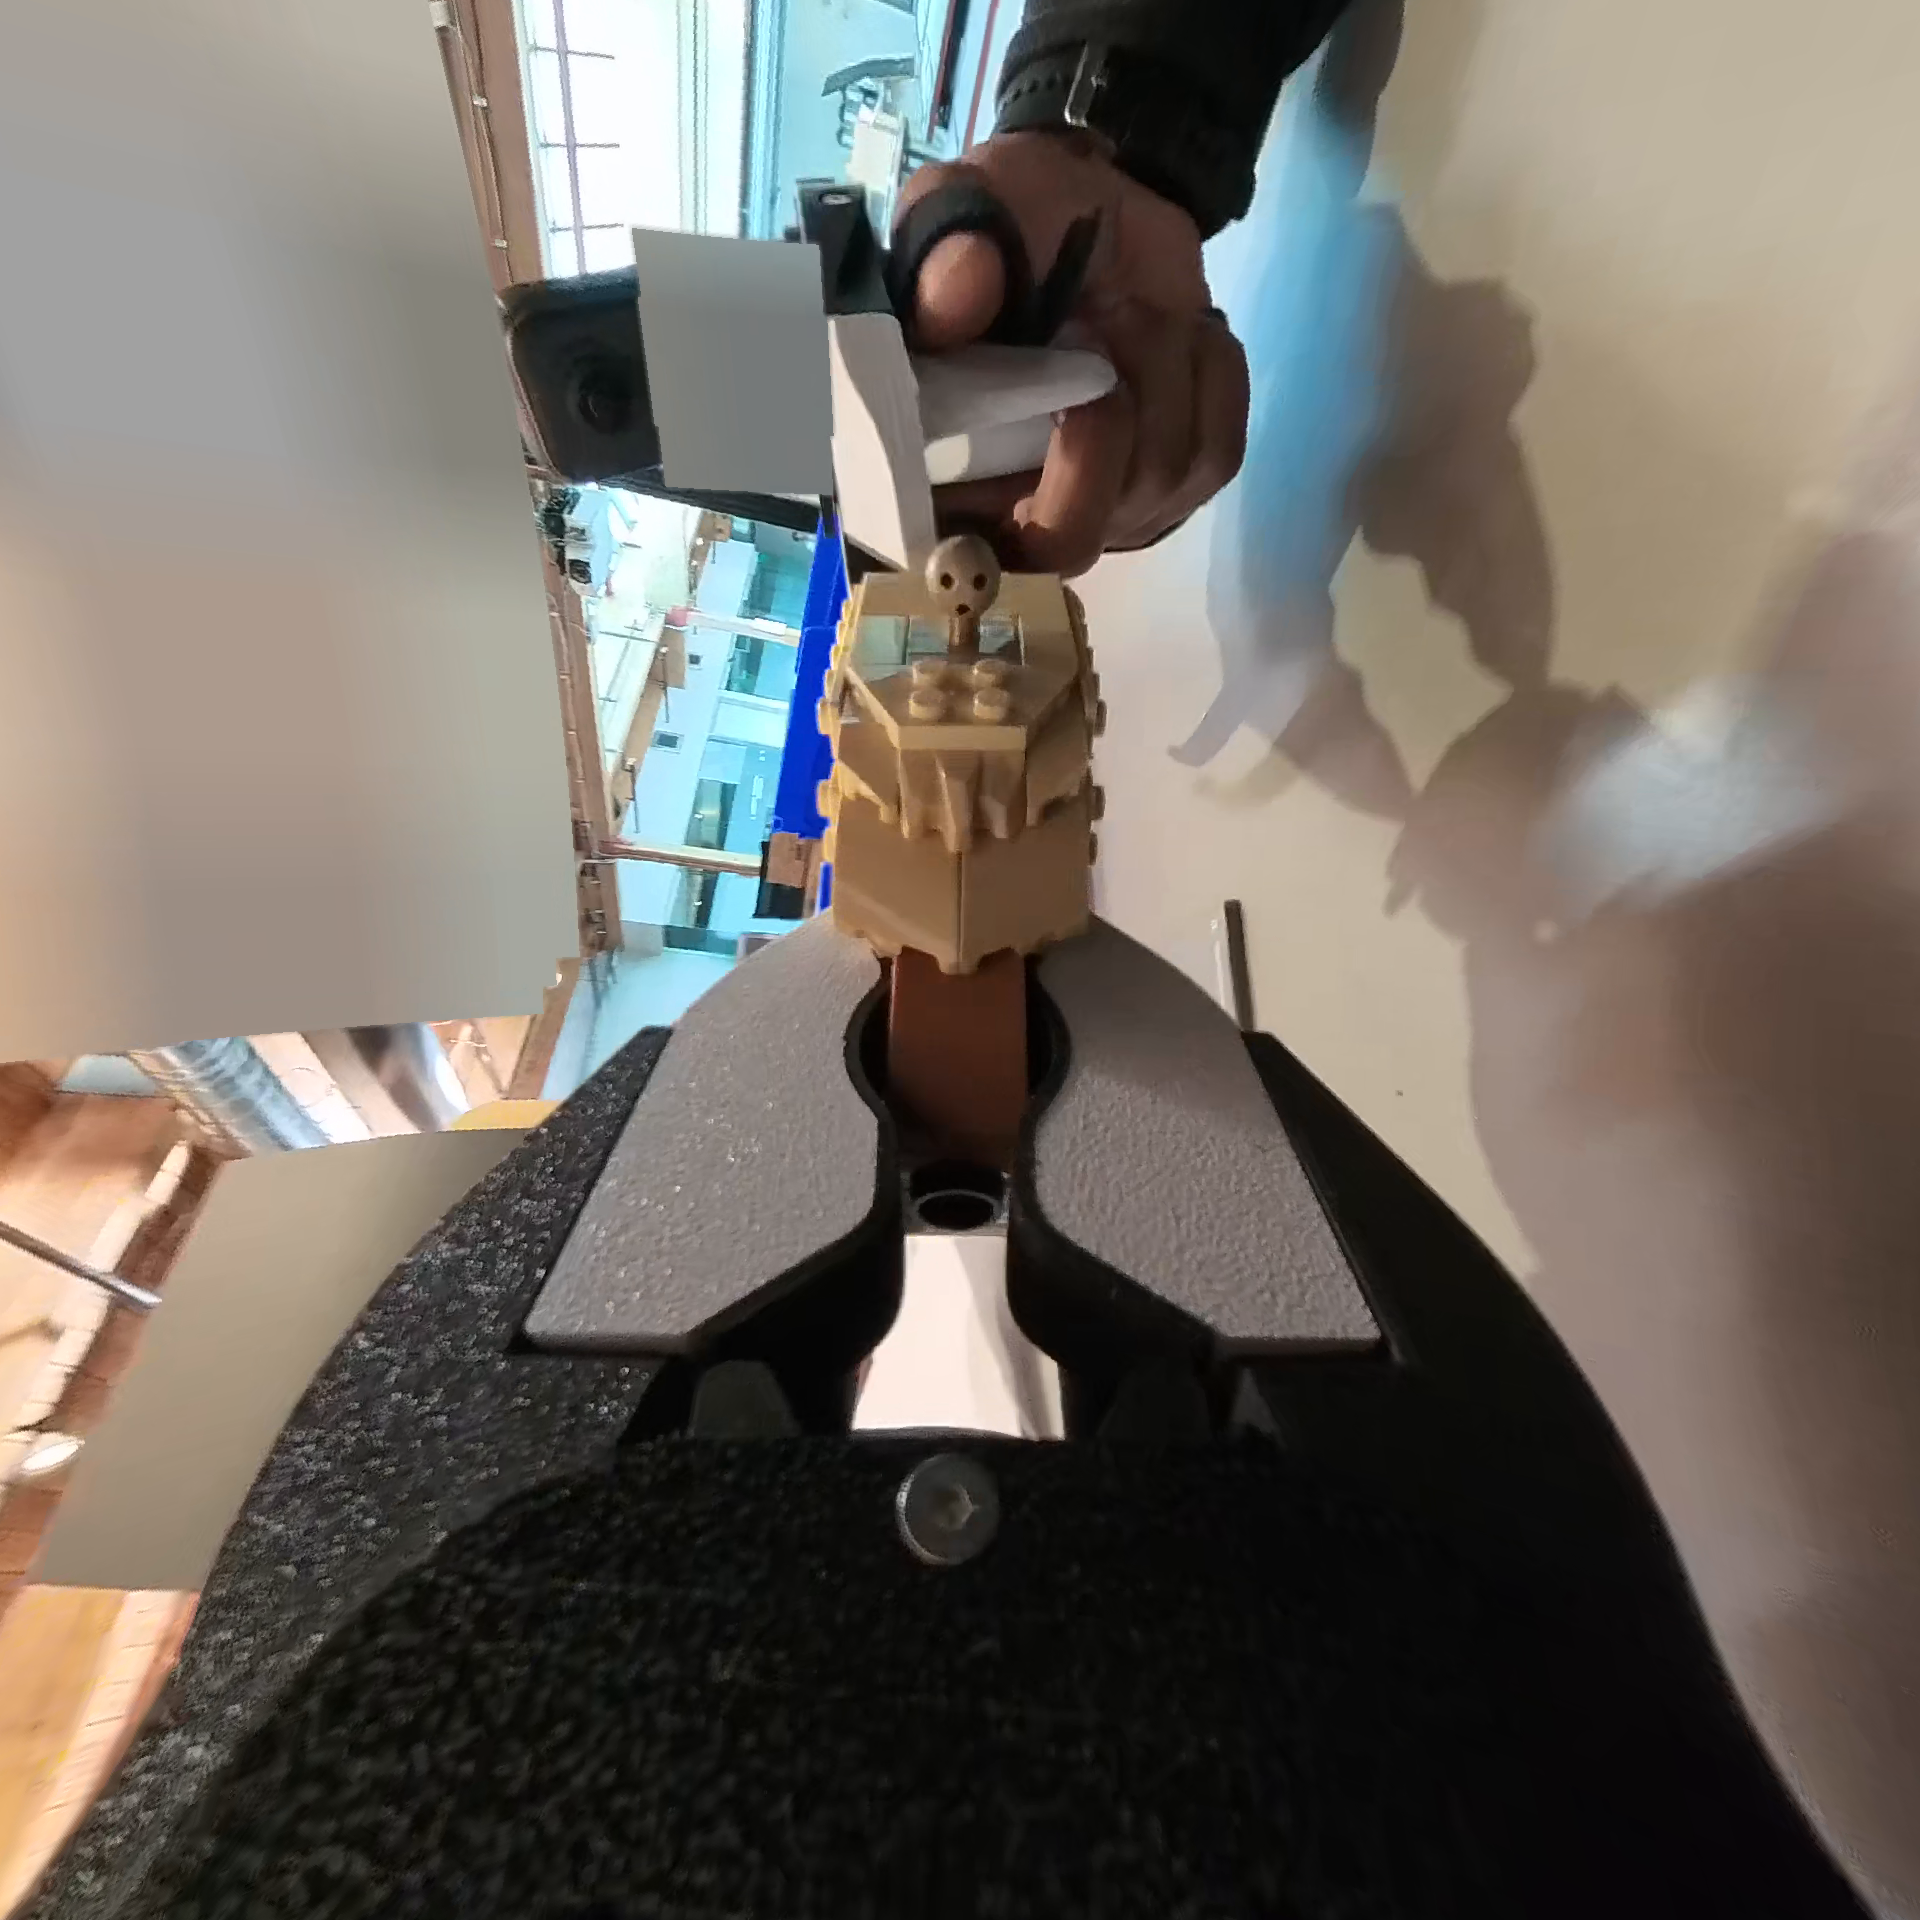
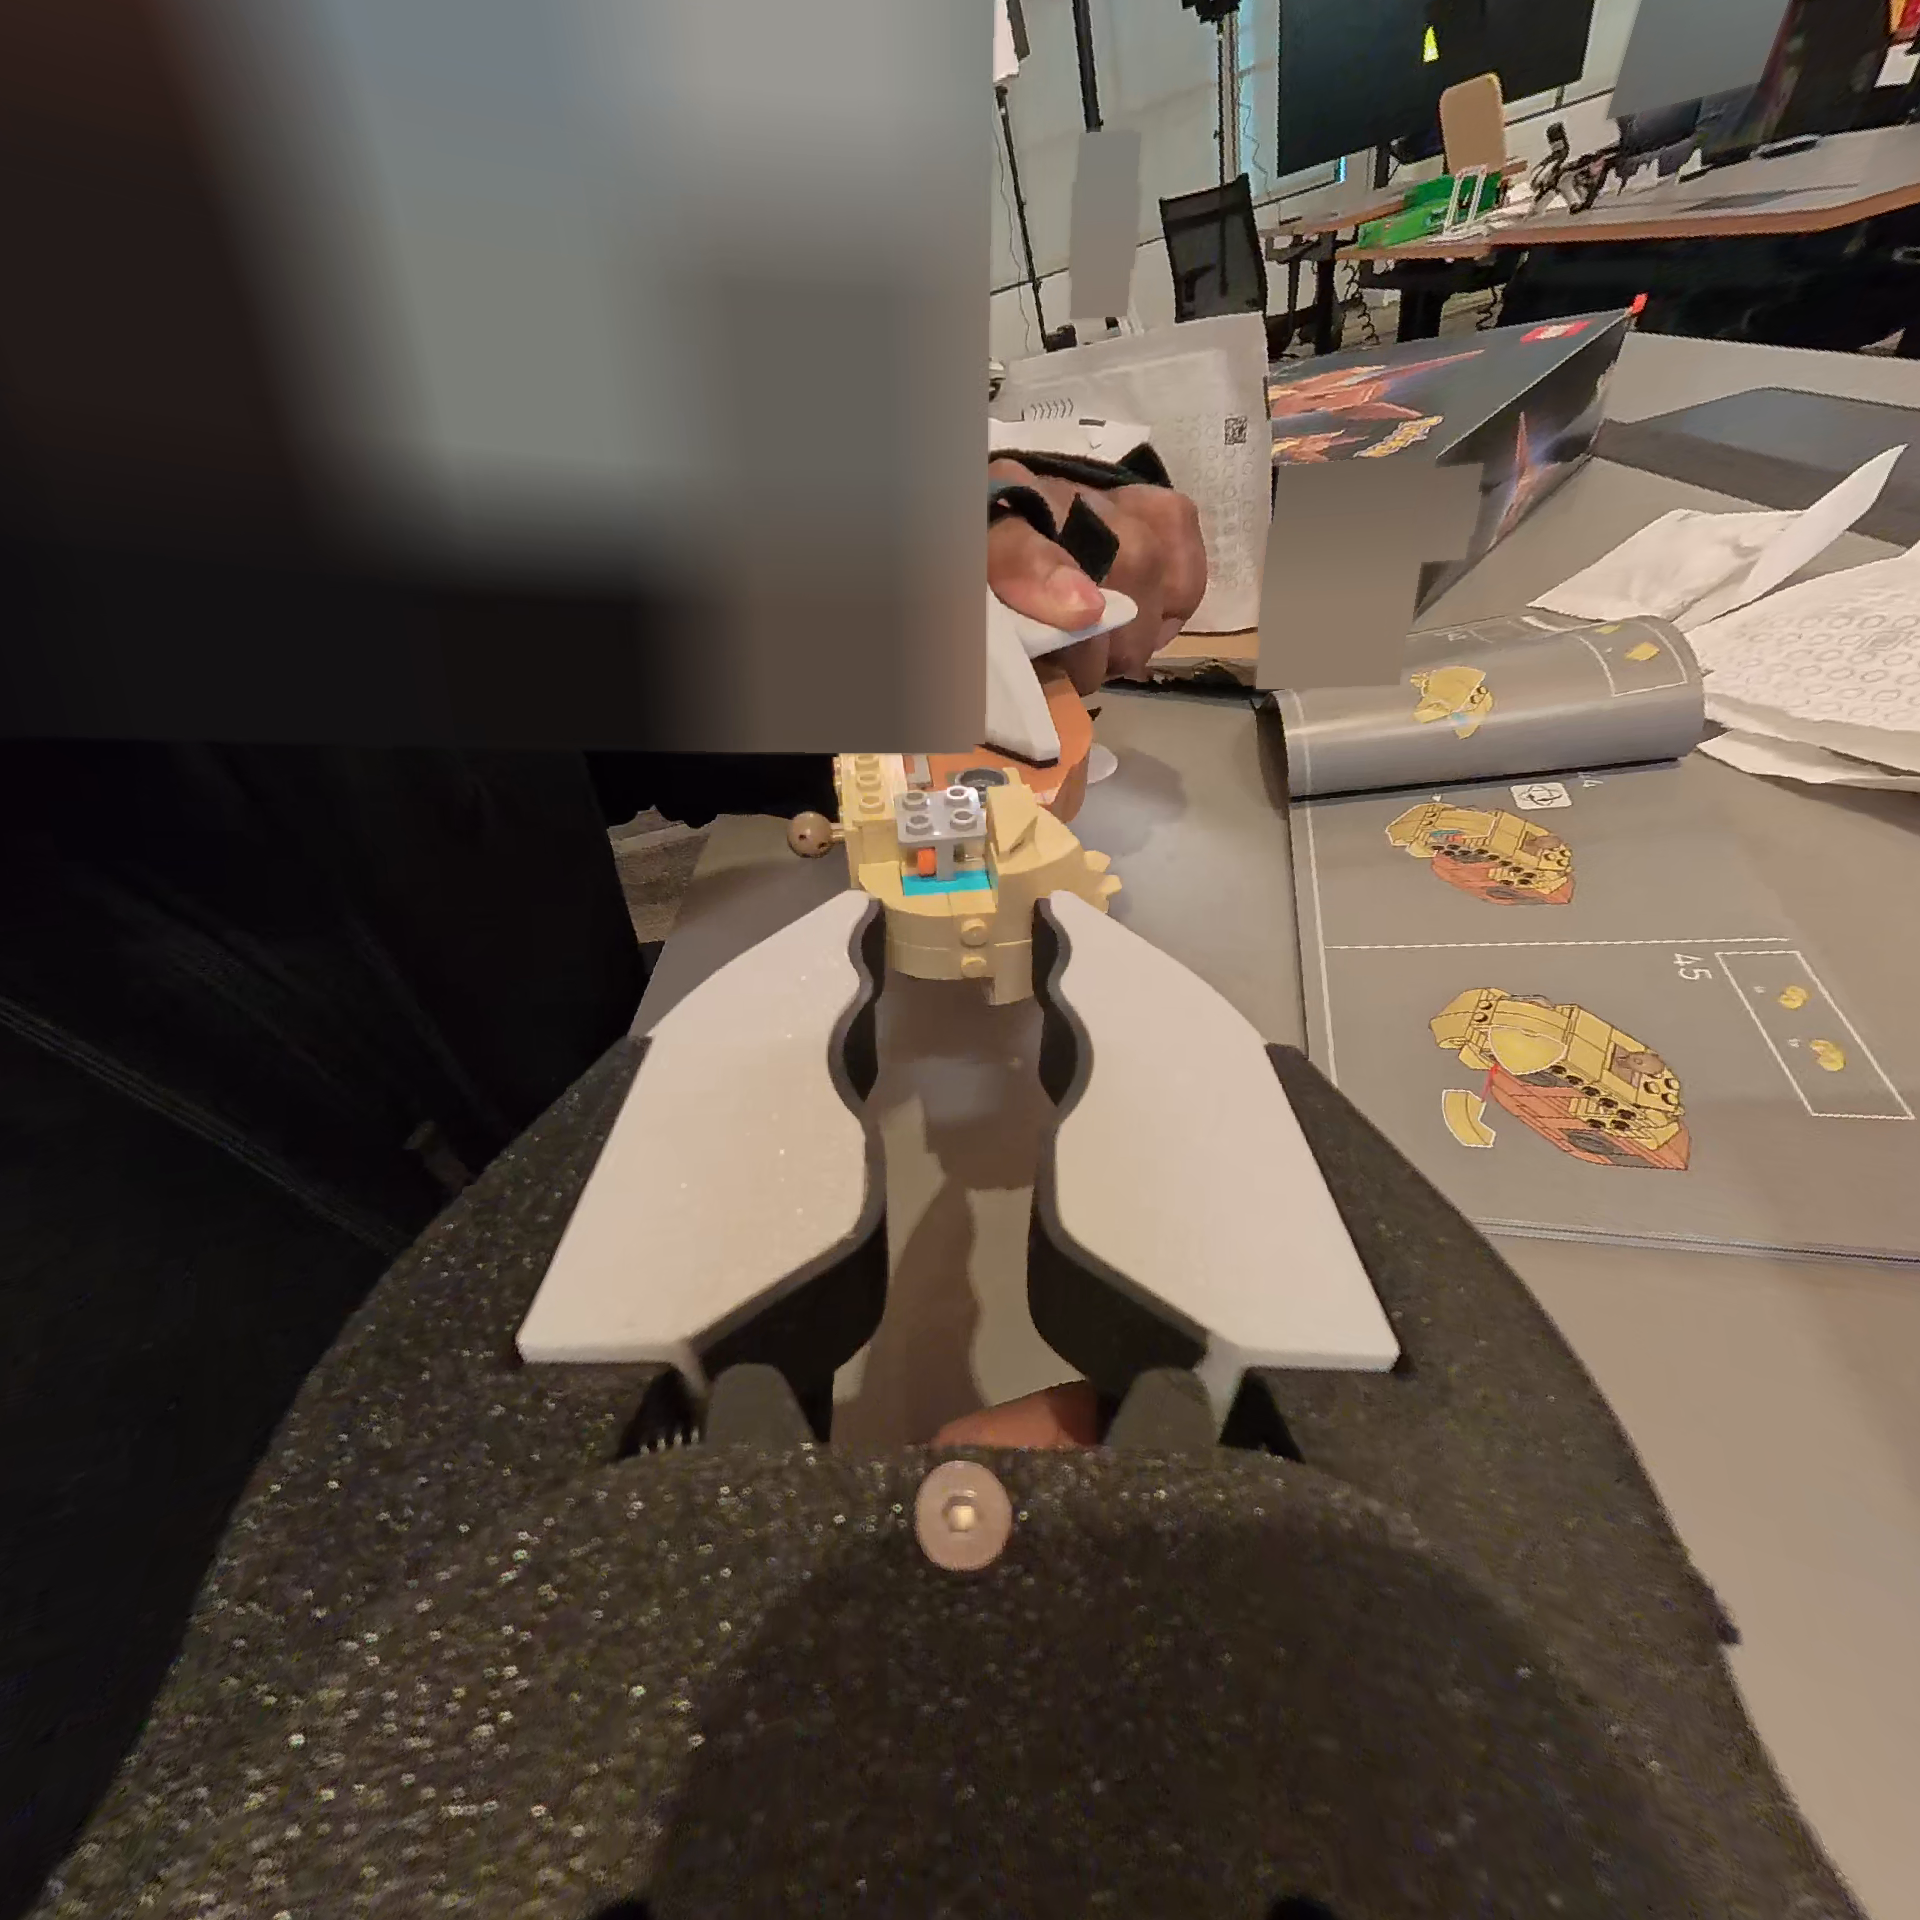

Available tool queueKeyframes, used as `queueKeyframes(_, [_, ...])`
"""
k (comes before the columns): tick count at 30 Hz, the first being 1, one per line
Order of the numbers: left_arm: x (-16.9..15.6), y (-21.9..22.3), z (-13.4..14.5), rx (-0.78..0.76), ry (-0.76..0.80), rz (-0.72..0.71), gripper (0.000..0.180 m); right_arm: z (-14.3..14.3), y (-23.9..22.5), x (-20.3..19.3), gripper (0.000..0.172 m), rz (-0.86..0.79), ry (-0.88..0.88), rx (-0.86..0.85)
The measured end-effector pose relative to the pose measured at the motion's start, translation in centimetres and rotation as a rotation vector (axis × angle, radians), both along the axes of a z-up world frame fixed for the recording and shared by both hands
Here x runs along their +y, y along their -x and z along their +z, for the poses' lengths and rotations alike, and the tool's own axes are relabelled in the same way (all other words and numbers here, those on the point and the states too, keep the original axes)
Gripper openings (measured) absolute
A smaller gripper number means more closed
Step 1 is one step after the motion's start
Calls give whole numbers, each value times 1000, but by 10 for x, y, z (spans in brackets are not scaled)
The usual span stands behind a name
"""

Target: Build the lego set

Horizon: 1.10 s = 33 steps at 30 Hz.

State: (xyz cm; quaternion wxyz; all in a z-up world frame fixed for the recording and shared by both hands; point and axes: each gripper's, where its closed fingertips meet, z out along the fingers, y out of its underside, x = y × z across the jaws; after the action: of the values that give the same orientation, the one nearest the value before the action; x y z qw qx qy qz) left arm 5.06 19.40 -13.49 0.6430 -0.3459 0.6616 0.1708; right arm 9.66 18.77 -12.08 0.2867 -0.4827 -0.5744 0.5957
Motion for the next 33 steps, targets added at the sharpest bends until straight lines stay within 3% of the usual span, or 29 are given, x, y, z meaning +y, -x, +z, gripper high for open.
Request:
queueKeyframes(15, [-2,-1,1,51,-118,17,17,-5,-1,-1,34,-18,-160,5])
queueKeyframes(33, [-4,-4,-7,88,-97,4,17,-16,0,-4,36,-12,-201,-31])
